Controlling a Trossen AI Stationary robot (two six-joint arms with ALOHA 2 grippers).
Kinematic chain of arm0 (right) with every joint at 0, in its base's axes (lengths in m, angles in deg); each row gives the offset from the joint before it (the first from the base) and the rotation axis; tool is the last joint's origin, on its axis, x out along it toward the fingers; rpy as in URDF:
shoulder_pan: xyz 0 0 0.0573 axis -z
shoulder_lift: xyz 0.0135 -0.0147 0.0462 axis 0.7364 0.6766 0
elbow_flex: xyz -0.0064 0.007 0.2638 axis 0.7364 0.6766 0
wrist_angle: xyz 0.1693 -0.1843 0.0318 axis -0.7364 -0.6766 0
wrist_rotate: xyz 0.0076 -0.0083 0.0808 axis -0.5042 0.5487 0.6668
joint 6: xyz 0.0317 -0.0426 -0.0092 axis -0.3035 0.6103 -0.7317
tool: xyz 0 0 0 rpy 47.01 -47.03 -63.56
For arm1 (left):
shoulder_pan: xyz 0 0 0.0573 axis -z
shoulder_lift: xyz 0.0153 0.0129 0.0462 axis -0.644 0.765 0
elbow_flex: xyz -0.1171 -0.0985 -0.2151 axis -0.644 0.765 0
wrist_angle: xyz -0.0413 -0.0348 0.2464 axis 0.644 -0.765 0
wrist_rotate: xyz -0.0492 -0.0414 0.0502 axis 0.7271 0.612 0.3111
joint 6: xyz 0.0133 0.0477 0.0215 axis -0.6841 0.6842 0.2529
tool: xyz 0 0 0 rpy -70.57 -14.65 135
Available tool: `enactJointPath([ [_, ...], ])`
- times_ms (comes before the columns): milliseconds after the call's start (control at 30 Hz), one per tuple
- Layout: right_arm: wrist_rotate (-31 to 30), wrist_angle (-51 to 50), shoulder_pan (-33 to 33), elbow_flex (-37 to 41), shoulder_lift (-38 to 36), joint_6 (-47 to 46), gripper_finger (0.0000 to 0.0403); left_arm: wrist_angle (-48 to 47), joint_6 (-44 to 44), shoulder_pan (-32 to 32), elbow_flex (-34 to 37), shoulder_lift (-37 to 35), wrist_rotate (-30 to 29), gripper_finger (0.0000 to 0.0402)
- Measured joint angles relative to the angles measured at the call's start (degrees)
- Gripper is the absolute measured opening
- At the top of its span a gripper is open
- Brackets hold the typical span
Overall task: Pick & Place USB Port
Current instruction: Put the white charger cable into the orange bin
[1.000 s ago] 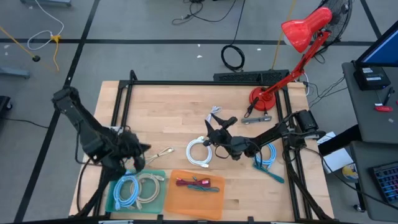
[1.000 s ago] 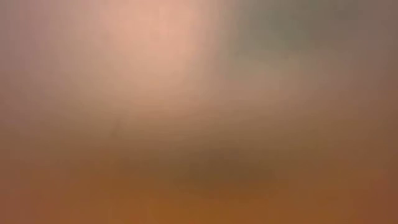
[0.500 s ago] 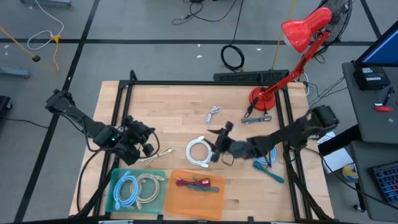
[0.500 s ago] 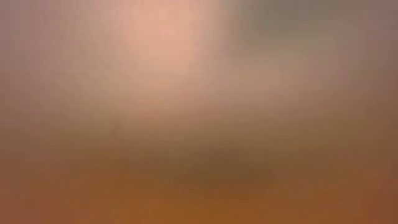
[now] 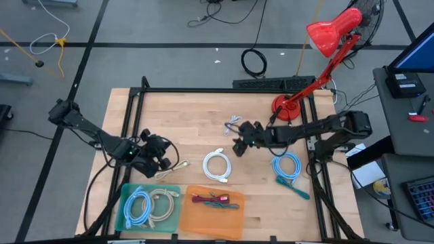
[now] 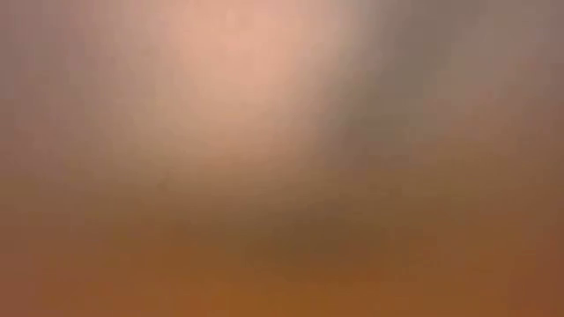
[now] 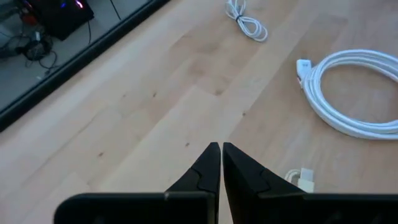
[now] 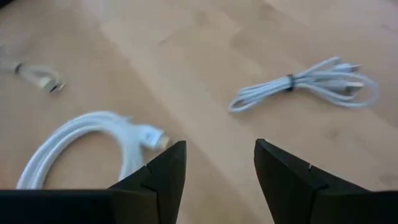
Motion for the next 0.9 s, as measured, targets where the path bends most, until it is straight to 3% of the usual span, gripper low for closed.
enactJointPath([
  [100, 4.13, 1.62, 5.48, -0.06, 0.04, 1.72, 0.0177, 0.75, 0.08, -0.22, -0.02, 0.00, 0.50, 0.0024],
  [367, 6.69, 1.42, 21.38, -3.61, 0.02, 4.80, 0.0176, 6.58, 4.21, -0.21, -0.02, 0.00, 1.99, 0.0024],
  [533, 15.16, 1.43, 25.57, -8.46, 0.16, 7.91, 0.0176, 7.14, 4.78, -0.21, -0.02, 0.00, 1.98, 0.0024],
  [733, 33.70, -2.36, 25.50, -16.70, 3.21, 28.36, 0.0176, 7.06, 4.15, -0.21, -0.02, 0.00, 3.11, 0.0024],
  [800, 34.32, -10.45, 23.47, -20.97, 5.22, 37.62, 0.0176, 7.06, 3.72, -0.18, -0.02, 0.00, 3.55, 0.0024],
  [900, 25.59, -24.59, 20.00, -27.15, 10.17, 48.00, 0.0176, 7.07, 3.53, -0.15, -0.02, 0.00, 4.57, 0.0024],
])
